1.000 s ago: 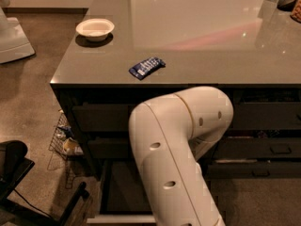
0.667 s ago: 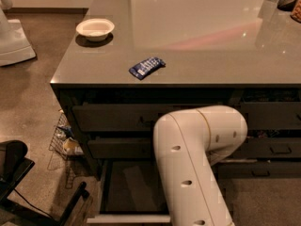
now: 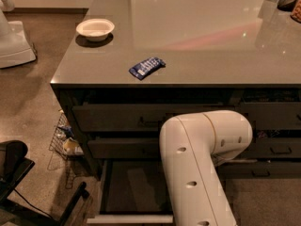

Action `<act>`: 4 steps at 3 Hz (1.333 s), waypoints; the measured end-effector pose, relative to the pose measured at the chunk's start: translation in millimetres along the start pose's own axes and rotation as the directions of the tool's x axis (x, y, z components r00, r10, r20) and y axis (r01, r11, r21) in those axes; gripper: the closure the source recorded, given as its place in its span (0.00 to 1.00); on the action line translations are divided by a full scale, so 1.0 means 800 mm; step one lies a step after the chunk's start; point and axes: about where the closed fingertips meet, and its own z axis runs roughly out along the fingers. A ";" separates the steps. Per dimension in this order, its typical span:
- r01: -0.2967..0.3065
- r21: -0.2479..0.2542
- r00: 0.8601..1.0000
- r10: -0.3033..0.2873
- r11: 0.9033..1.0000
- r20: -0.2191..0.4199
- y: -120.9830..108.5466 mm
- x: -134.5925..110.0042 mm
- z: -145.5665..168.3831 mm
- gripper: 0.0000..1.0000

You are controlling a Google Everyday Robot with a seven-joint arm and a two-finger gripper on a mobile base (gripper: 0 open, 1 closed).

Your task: Open bottom drawer

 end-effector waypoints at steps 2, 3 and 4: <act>-0.019 0.009 1.000 0.019 1.000 -0.007 -0.037 -0.020 -0.077 1.00; -0.012 0.007 1.000 0.012 1.000 -0.007 -0.025 -0.021 -0.054 1.00; 0.013 -0.007 0.999 -0.013 1.000 0.034 -0.018 -0.020 -0.003 1.00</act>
Offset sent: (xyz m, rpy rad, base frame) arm 0.0874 -0.0081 0.0809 -0.0156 -0.0274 -0.0213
